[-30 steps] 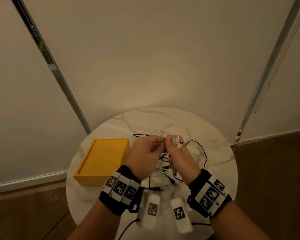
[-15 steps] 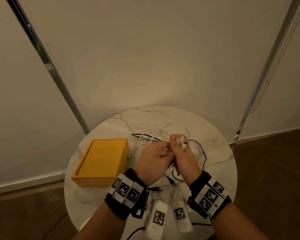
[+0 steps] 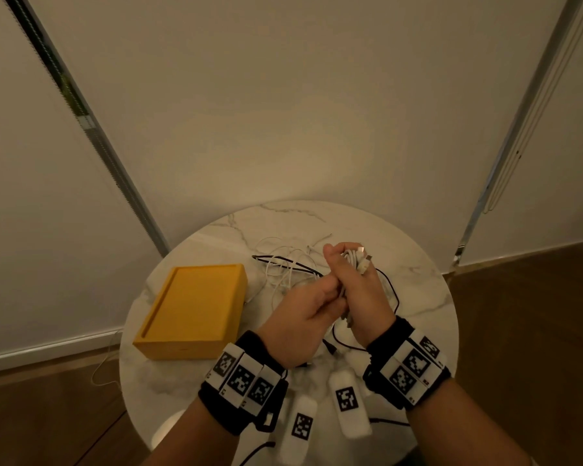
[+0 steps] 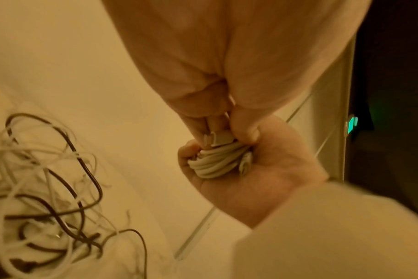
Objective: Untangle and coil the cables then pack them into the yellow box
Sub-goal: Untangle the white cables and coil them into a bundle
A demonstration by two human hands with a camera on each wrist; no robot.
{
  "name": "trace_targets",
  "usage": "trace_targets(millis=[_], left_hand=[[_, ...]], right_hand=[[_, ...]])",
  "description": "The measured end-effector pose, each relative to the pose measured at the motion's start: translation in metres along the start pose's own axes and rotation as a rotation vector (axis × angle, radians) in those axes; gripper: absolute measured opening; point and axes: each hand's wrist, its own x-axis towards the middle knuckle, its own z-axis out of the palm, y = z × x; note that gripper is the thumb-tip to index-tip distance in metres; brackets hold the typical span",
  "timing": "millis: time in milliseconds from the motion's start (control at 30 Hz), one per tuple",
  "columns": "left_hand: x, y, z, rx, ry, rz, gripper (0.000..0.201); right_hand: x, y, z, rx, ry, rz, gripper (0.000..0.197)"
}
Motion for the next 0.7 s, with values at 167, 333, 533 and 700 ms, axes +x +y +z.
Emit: trace_targets(millis=[167, 333, 533, 700], left_hand=[[-0.002, -0.010, -0.007, 0.228, 0.040, -0.039, 0.025], [-0.003, -0.019, -0.009, 0.429, 0.044, 0.054, 0.020], [-0.005, -0.030, -0.004, 0.429, 0.124, 0.095, 0.020], [-0.006, -0.039, -0.004, 0.349, 0.059, 0.002, 0.020]], right_hand=[[0.005, 0.013, 0.002, -0.061, 0.078, 0.011, 0.013], [0.004, 0.020, 0.006, 0.043, 0.067, 0.109, 0.011], [0.003, 0.026, 0.007, 0.086, 0.038, 0.154, 0.035], [0.003, 0.031, 0.001, 0.016, 0.113, 0.246, 0.022]])
